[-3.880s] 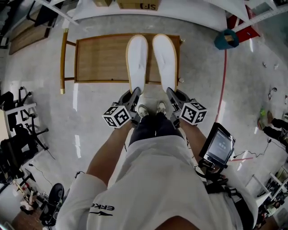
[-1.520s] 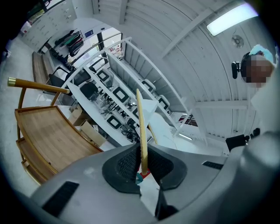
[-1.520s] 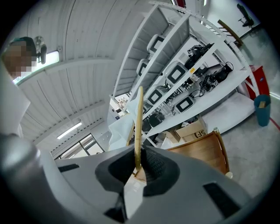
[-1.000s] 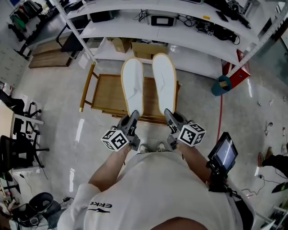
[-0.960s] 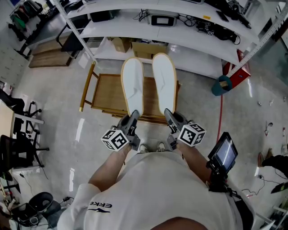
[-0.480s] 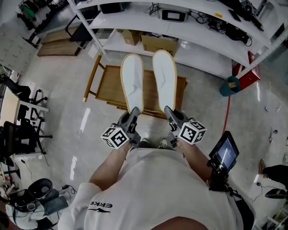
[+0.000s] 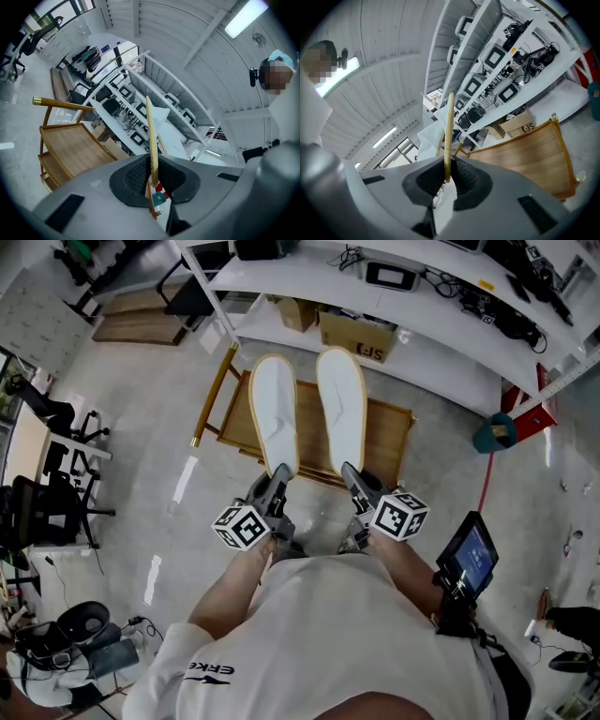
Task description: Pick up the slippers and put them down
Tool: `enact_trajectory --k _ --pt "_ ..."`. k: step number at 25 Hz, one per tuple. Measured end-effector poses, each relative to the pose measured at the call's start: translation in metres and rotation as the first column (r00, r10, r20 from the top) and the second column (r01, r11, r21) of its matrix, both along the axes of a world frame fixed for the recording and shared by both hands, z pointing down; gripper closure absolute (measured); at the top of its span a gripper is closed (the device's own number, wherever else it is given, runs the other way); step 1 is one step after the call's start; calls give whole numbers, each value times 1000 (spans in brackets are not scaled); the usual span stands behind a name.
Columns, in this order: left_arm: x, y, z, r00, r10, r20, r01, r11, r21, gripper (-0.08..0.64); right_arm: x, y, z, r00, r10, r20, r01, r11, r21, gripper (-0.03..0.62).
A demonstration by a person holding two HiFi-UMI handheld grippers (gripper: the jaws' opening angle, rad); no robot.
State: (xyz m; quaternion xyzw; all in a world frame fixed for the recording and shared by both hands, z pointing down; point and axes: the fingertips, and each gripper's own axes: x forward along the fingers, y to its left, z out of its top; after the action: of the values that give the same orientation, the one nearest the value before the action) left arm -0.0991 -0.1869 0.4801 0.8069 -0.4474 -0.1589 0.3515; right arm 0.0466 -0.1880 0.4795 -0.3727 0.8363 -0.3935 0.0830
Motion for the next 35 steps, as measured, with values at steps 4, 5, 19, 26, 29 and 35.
enact_trajectory --k 4,5,19,26,29,35 --pt "-38 -13 4 1000 10 3 -10 1000 -3 528 -39 -13 4 1000 8 3 -8 1000 -15 560" --pt "-50 -17 5 1000 13 5 -13 1000 -5 528 -51 -16 4 1000 10 3 -10 1000 -17 560" --pt "-168 -62 28 990 139 -22 -140 989 -36 528 -175 -47 13 993 119 -22 -120 992 -30 560" --pt "-191 -69 48 981 185 -54 -189 978 -84 528 -201 -46 34 985 174 -19 -175 980 -96 560" --pt "-193 -74 57 980 184 -69 -191 975 -114 528 -203 -49 44 983 181 -19 -181 974 -134 560" --pt "-190 -84 83 980 184 -70 -194 962 -193 528 -206 -64 70 985 174 3 -169 960 -222 560"
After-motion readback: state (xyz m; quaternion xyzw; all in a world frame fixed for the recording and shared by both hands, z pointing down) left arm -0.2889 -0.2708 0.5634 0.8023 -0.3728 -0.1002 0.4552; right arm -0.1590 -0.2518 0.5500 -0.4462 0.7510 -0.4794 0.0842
